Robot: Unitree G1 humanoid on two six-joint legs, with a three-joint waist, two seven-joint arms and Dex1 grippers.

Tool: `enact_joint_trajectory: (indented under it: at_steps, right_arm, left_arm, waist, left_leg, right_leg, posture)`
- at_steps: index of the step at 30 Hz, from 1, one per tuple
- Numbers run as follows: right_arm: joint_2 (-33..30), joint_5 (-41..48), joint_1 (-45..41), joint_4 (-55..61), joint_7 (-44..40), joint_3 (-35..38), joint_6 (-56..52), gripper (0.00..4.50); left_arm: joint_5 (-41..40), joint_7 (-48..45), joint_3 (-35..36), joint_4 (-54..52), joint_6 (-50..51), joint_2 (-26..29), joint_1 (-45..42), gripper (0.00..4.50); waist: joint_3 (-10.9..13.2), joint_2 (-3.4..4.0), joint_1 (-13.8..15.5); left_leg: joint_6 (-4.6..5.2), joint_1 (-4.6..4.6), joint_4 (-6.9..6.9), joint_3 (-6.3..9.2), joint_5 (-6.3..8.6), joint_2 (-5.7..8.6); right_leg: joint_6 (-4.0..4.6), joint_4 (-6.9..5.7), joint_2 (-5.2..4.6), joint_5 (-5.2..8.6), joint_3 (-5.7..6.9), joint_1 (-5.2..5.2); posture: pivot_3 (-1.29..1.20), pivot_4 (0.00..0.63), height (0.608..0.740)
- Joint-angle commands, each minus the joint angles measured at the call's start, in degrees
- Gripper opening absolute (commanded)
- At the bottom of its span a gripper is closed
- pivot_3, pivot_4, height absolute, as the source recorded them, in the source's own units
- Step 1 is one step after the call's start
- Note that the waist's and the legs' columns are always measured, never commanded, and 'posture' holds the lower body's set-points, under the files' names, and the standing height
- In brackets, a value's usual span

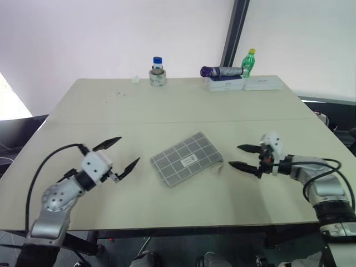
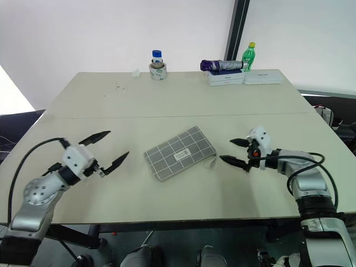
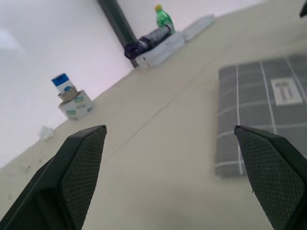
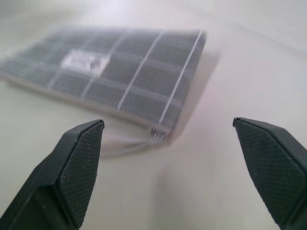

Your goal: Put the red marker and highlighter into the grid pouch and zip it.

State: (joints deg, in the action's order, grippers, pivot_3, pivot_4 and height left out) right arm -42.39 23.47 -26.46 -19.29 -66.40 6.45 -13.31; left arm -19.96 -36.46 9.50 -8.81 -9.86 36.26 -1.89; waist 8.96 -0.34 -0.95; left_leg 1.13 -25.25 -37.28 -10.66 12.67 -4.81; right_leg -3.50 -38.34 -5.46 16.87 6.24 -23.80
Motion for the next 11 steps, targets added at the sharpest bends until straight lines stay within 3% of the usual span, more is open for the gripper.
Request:
enact_joint_trajectory:
  at_steps: [1,7,11]
  right_arm:
    - [-1.48,2.55,2.92,3.59,-1.00,4.98,1.99,4.48]
    - [-3.16,1.83,10.53,6.72,-0.67,7.58,3.52,4.48]
    - [-3.61,1.19,12.47,6.34,-0.25,8.20,4.89,4.48]
  left_arm:
    - [-4.61,-0.97,7.24,-2.38,6.19,2.86,4.78,4.50]
    - [-8.87,-4.16,16.96,2.43,10.64,5.56,9.40,4.50]
    - [-7.13,-6.55,20.48,7.77,8.81,6.95,10.35,4.50]
  waist:
    - [0.00,0.00,0.02]
    - [0.01,-0.02,0.32]
    - [0.01,-0.01,0.15]
  left_leg:
    - [0.02,0.02,0.02,0.02,0.01,-0.01]
    - [0.10,0.05,0.02,0.05,0.09,0.01]
    - [0.10,0.05,0.02,0.05,0.10,0.01]
  right_leg:
    - [0.00,0.01,0.02,0.00,0.03,0.02]
    - [0.01,0.08,-0.03,0.02,0.07,0.08]
    - [0.02,0.12,-0.07,0.02,0.07,0.08]
  posture:
    - [0.00,0.150,0.740]
    - [0.00,0.150,0.740]
    - [0.00,0.150,0.740]
